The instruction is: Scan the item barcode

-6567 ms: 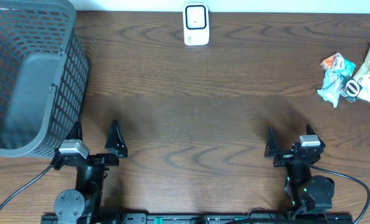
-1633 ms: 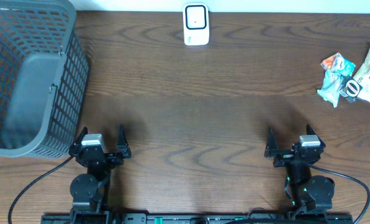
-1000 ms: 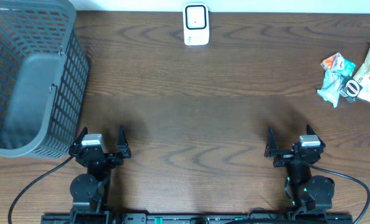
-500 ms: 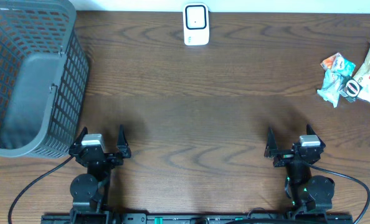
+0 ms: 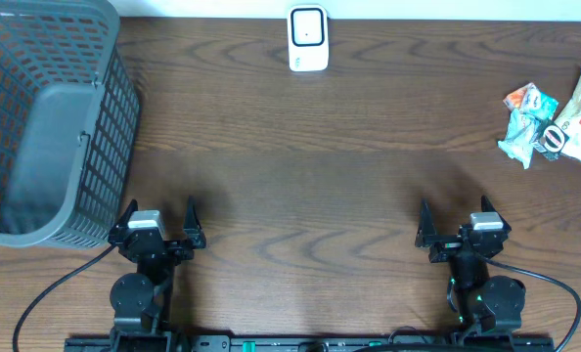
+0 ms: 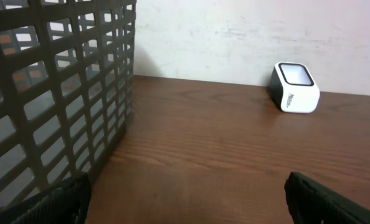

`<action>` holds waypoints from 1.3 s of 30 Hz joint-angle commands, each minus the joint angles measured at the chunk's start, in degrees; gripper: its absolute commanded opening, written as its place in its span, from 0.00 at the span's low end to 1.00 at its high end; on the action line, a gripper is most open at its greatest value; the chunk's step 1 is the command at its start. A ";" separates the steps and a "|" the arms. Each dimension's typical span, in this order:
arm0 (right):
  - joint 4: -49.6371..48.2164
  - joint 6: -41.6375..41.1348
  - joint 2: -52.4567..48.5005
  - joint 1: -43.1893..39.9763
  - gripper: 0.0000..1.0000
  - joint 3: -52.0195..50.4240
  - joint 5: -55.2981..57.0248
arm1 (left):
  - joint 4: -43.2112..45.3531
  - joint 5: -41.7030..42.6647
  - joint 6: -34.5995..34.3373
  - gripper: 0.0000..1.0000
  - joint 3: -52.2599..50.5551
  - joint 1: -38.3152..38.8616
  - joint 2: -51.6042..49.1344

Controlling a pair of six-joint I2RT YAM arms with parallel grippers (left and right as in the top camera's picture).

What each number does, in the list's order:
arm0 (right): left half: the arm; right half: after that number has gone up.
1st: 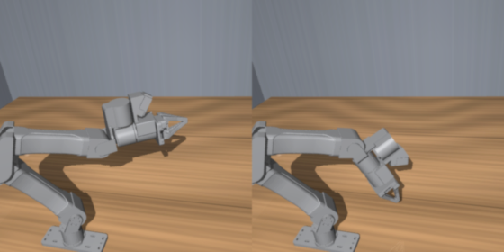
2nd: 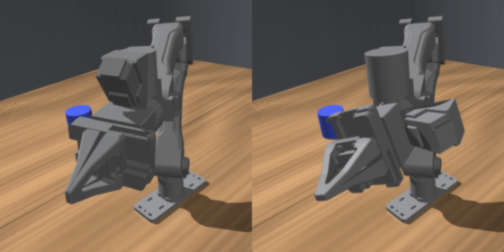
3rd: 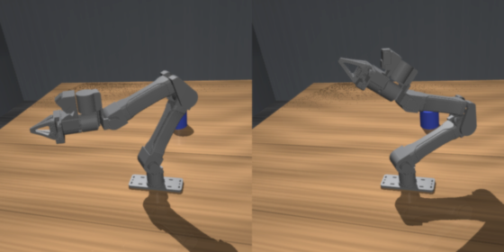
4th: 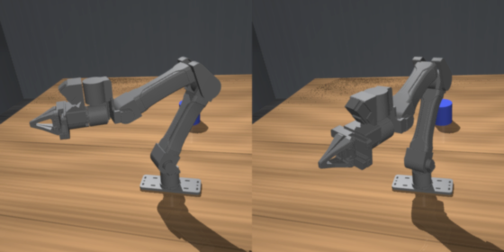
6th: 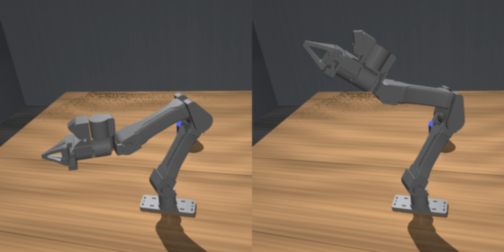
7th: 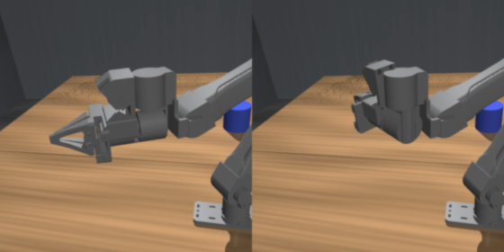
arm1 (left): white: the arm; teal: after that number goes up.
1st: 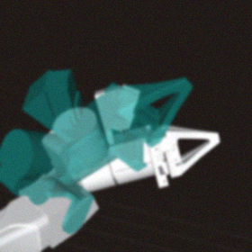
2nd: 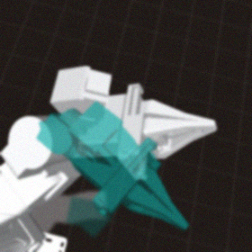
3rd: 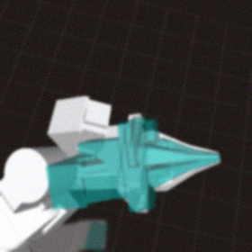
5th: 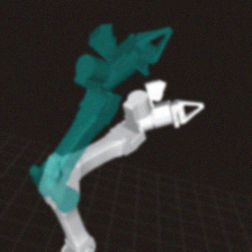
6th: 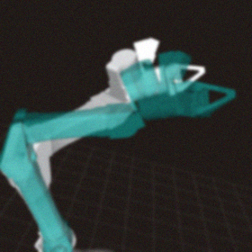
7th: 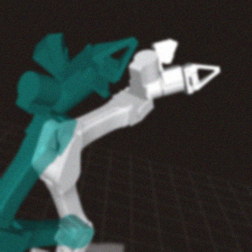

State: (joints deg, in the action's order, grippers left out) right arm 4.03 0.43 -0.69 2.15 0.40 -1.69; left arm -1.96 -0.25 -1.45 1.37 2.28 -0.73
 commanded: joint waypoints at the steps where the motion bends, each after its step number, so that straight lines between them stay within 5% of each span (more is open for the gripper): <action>1: 0.28 -0.79 0.42 -0.24 0.99 -0.07 -0.15 | -2.27 -0.42 0.37 0.97 -1.14 -0.28 0.50; 39: 0.28 0.07 0.39 -0.24 0.99 -0.07 0.07 | -2.27 -0.42 0.37 0.98 -1.14 -0.28 0.52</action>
State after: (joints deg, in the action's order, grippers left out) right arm 4.05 0.45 -0.69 2.15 0.40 -1.65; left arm -1.96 -0.25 -1.45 1.37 2.28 -0.73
